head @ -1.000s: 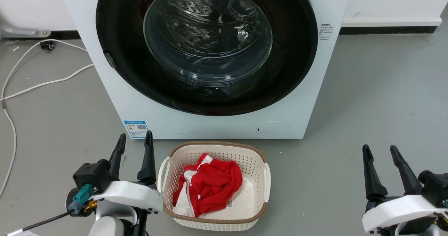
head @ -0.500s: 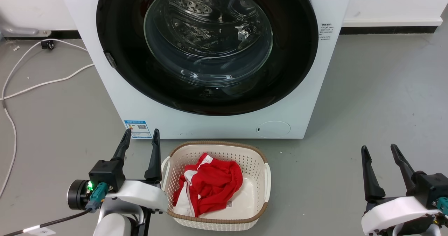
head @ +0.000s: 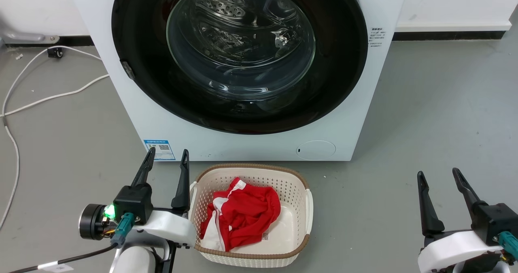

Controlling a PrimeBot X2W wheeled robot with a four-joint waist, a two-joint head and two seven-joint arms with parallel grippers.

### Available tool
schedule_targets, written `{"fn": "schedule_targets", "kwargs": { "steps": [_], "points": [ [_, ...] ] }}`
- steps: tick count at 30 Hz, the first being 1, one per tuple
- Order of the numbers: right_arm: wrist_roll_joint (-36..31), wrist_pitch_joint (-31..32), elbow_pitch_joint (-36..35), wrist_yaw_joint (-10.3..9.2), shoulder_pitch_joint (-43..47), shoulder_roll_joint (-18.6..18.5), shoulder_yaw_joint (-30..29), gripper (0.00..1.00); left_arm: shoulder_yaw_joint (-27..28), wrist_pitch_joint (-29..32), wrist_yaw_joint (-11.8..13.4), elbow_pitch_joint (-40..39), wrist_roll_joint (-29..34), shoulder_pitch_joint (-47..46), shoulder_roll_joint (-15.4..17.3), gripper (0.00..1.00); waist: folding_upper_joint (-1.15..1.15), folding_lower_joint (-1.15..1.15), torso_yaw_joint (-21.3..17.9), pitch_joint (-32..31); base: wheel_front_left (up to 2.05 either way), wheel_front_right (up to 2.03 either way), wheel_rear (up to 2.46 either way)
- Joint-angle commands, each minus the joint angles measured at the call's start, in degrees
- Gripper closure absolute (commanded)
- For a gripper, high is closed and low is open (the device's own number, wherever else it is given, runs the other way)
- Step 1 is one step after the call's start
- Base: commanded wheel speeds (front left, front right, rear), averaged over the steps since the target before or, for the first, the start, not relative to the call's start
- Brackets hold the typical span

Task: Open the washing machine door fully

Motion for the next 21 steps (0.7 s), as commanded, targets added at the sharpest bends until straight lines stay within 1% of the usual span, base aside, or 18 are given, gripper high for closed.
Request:
{"fn": "schedule_targets", "kwargs": {
  "steps": [1, 4, 16, 17, 18, 19, 21],
  "points": [
    [-1.2, -0.4, -0.3, -0.02, 0.4, 0.0, 0.0, 0.00, -0.2, -0.6, 0.2, 0.0, 1.2, -0.9, 0.0, 0.00, 0.00, 0.00, 0.0, 0.0, 0.00, 0.00, 0.00],
    [-1.8, -0.7, -0.2, -0.03, 0.5, 0.0, 0.0, 0.00, -0.2, -0.9, 0.3, 0.1, 2.1, -0.9, 0.1, 0.00, 0.00, 0.00, -0.1, 0.0, 0.00, 0.00, 0.00],
    [0.2, -1.2, 1.0, -0.03, 0.1, 0.0, -0.4, 0.00, 0.2, -0.8, 0.0, 1.2, 0.8, -0.6, -0.2, 0.00, 0.00, 0.00, -0.1, 0.2, 0.00, 0.00, 0.00],
    [0.3, -1.1, 1.1, -0.03, 0.1, 0.0, -0.5, 0.04, 0.2, -0.8, 0.0, 1.2, 0.9, -0.6, -0.2, 0.00, 0.00, 0.00, -0.1, 0.2, 0.00, 0.00, 0.00],
    [0.5, -1.1, 1.1, -0.02, 0.0, 0.0, -0.5, 0.54, 0.1, -0.8, 0.0, 1.3, 0.9, -0.6, -0.2, 0.00, 0.00, 0.00, -0.1, 0.2, 0.00, 0.00, 0.00],
    [0.7, -1.1, 1.2, -0.03, -0.1, 0.0, -0.5, 1.00, 0.1, -0.8, 0.0, 1.3, 0.9, -0.7, -0.2, 0.00, 0.00, 0.00, -0.1, 0.2, 0.00, 0.00, 0.00],
    [1.0, -1.2, 1.3, -0.03, -0.2, 0.0, -0.4, 1.00, 0.2, -0.8, 0.0, 1.3, 0.9, -0.8, -0.2, 0.00, 0.00, 0.00, -0.1, 0.3, 0.00, 0.00, 0.00]
  ]
}}
